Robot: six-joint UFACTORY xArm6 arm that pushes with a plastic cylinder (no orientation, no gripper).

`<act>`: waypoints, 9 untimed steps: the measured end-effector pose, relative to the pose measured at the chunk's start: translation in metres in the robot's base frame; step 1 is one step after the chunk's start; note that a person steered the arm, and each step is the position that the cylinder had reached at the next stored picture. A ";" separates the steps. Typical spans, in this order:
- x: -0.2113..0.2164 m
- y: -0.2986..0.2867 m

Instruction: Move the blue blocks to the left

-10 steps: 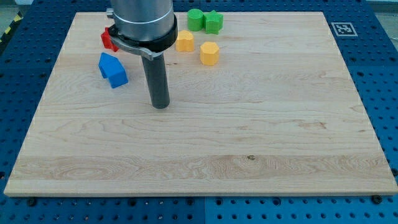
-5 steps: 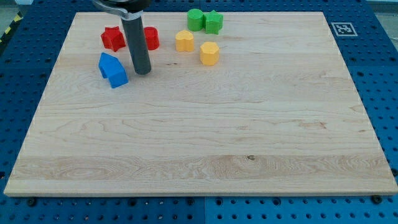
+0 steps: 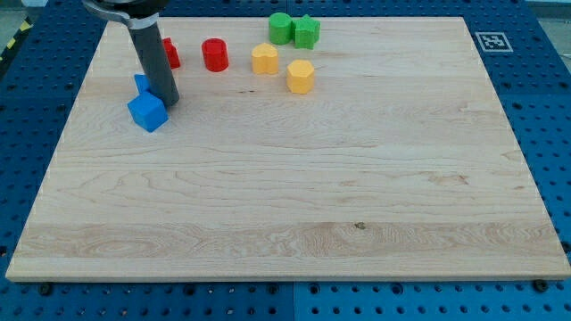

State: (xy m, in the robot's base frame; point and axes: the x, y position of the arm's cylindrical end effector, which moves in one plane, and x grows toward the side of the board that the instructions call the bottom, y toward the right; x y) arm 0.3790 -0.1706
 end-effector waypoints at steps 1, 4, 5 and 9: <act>0.000 -0.009; 0.000 -0.025; 0.002 -0.019; 0.010 0.021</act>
State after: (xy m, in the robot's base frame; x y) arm 0.3889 -0.1492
